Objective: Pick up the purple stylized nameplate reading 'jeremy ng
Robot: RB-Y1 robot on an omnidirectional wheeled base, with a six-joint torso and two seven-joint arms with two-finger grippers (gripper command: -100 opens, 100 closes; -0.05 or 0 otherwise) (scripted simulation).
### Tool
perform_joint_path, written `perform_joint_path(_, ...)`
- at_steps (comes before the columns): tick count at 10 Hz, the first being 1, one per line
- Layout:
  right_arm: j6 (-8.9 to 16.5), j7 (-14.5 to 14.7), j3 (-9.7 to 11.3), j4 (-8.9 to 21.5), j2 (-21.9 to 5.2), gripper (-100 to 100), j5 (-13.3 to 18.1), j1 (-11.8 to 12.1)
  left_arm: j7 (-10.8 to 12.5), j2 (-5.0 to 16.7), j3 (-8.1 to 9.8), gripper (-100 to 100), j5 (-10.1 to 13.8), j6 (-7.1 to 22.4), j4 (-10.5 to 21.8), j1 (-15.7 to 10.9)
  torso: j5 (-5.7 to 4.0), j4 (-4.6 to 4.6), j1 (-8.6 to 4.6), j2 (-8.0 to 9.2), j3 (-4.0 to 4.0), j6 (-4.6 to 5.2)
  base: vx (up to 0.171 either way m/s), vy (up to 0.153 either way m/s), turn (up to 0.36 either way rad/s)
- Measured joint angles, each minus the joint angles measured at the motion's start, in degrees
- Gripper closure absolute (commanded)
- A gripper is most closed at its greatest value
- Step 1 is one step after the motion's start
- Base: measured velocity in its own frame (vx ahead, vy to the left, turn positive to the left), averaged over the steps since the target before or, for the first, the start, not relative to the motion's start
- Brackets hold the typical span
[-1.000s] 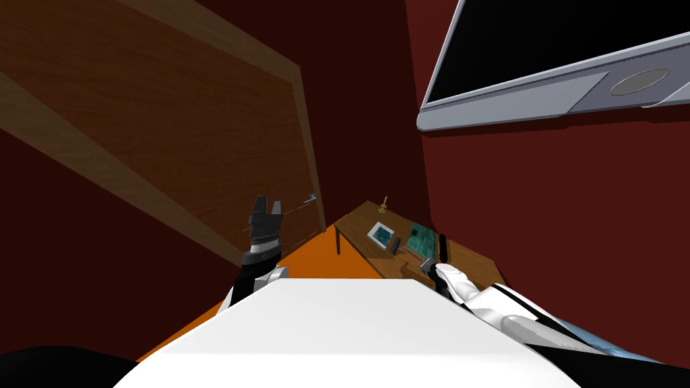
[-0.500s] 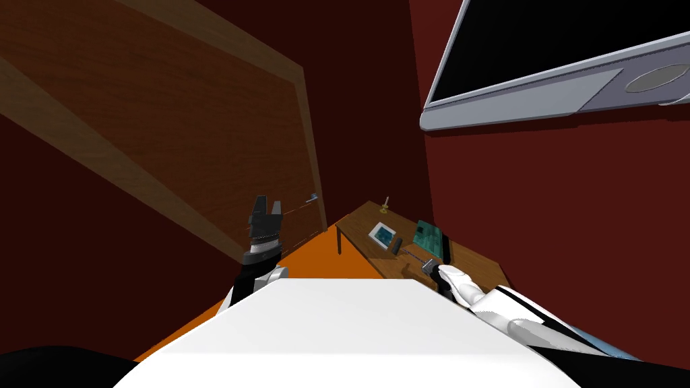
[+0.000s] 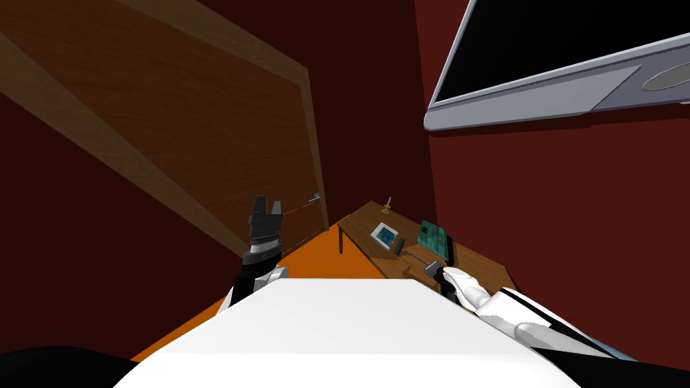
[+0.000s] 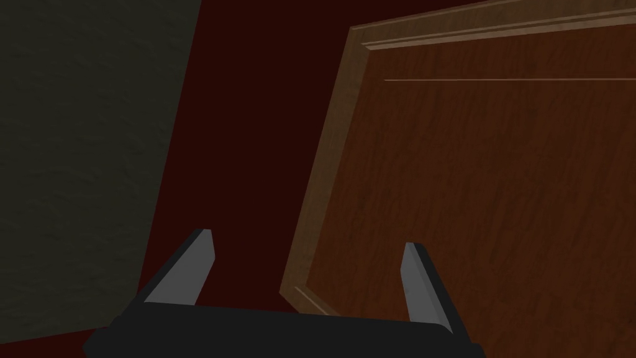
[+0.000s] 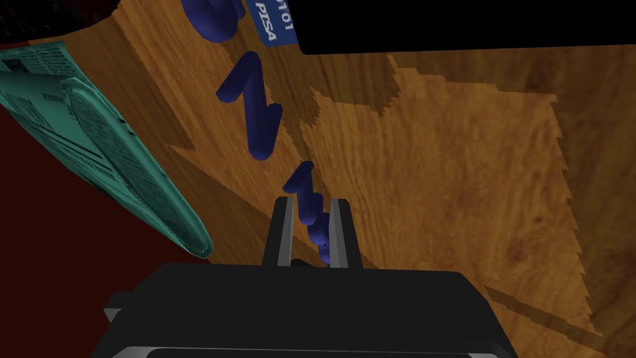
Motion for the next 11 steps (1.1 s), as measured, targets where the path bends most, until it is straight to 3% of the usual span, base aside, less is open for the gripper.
perform_joint_path(1,0.42,-0.17,1.62,-1.30,-0.70,100,0.26,0.45,0.00,0.00,0.00,0,0.00,0.00,0.00,0.00,-0.01,0.00,-0.03,-0.01,-0.01,0.00,0.000,0.000,0.000)
perform_joint_path(3,0.46,1.11,0.82,-0.99,-0.54,100,0.08,0.34,0.00,0.00,0.00,0,0.00,0.00,0.00,0.00,-0.02,-0.01,-0.03,-0.01,-0.01,0.02,-0.003,0.007,0.025)
perform_joint_path(4,0.58,0.97,2.01,-1.51,-1.12,100,-0.96,0.70,0.00,0.00,0.00,0,0.00,0.00,0.00,0.00,-0.01,0.00,0.02,0.02,0.01,0.02,-0.017,0.035,0.085)
perform_joint_path(5,1.22,-0.72,4.78,-3.19,-2.42,100,-2.41,1.65,0.00,0.00,0.00,0,0.00,0.00,0.00,0.00,0.00,0.00,0.10,0.06,0.03,0.03,-0.012,0.028,0.033)
perform_joint_path(7,0.54,1.40,2.83,-2.00,-2.09,100,-3.98,1.56,0.00,0.00,0.00,0,0.00,0.00,0.00,0.00,0.00,0.01,0.04,0.04,0.02,0.06,-0.005,0.011,0.024)
perform_joint_path(8,0.21,2.84,2.76,-1.81,-2.35,100,-5.26,1.78,0.00,0.00,0.00,0,0.00,0.00,0.00,0.00,0.00,0.01,0.03,0.04,0.03,0.05,-0.017,0.027,0.092)
perform_joint_path(9,0.52,2.71,4.41,-2.99,-3.36,100,-6.93,2.64,0.00,0.00,0.00,0,0.00,0.00,0.00,0.00,0.00,0.02,0.08,0.08,0.05,0.05,-0.020,0.032,0.066)
perform_joint_path(10,-0.20,5.07,3.17,-1.56,-3.18,100,-8.69,2.44,0.00,0.00,0.00,0,0.00,0.00,0.00,0.00,0.02,0.02,0.10,0.09,0.05,0.07,-0.009,0.028,0.027)
perform_joint_path(11,0.45,3.55,6.06,-3.62,-4.47,100,-9.72,3.34,0.00,0.00,0.00,0,0.00,0.00,0.00,0.00,0.01,0.02,0.10,0.08,0.05,0.08,-0.009,0.031,0.057)
